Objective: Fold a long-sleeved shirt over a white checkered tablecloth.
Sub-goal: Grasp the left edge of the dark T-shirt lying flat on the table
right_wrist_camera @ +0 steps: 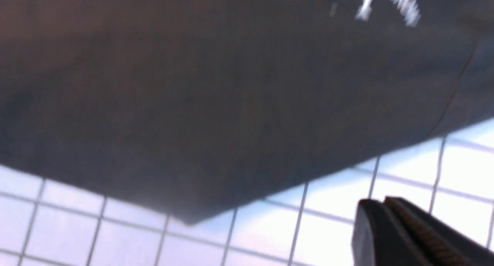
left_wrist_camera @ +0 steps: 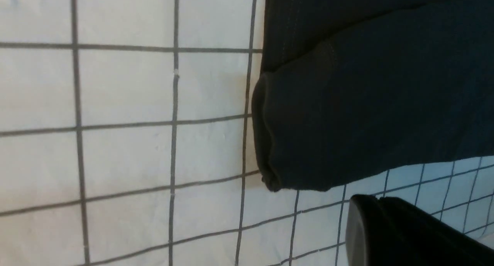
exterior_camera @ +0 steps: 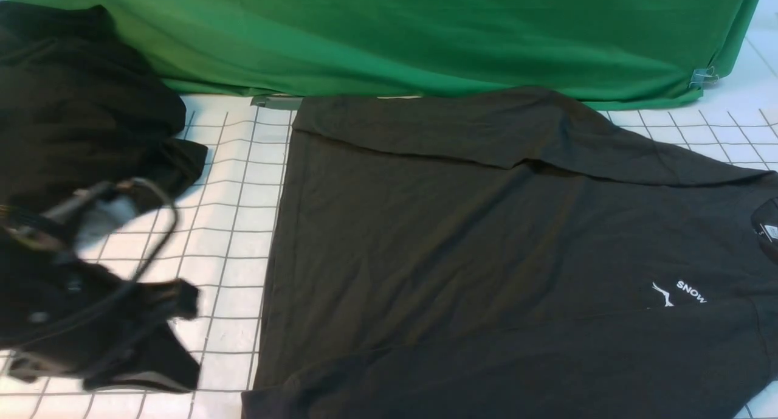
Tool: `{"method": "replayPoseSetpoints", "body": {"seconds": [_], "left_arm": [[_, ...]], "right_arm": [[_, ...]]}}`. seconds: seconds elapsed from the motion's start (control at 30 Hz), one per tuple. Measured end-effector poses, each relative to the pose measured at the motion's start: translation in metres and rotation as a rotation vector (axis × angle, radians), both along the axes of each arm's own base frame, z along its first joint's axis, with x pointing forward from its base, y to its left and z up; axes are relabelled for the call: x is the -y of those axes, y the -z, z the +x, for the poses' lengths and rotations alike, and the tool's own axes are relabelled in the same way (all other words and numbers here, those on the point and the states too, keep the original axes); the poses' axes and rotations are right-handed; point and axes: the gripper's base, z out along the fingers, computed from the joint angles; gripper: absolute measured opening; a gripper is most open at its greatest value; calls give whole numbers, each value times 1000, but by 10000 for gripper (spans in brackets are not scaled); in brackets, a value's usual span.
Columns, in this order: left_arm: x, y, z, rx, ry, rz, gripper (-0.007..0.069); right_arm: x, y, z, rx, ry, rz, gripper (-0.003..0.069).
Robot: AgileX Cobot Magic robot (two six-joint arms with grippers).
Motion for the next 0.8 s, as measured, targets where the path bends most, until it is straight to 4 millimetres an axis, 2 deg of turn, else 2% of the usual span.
{"method": "replayPoseSetpoints", "body": {"seconds": [0.13, 0.2, 0.3, 0.53, 0.67, 0.8], "left_arm": [[27, 21, 9, -44, 36, 71, 58], [38, 36, 15, -55, 47, 139, 98], [45, 54, 26, -52, 24, 195, 172], [49, 80, 44, -26, -8, 214, 330], [50, 88, 48, -29, -13, 219, 352], [51, 90, 50, -18, -21, 214, 326]], "right_arm": [[-1, 4, 4, -24, -1, -5, 27], [-1, 4, 5, -16, -1, -5, 32], [-1, 4, 5, -12, 0, -2, 37], [-1, 3, 6, -6, 1, 2, 50], [-1, 3, 6, -6, 0, 3, 62], [-1, 3, 6, -6, 0, 3, 74]]}}
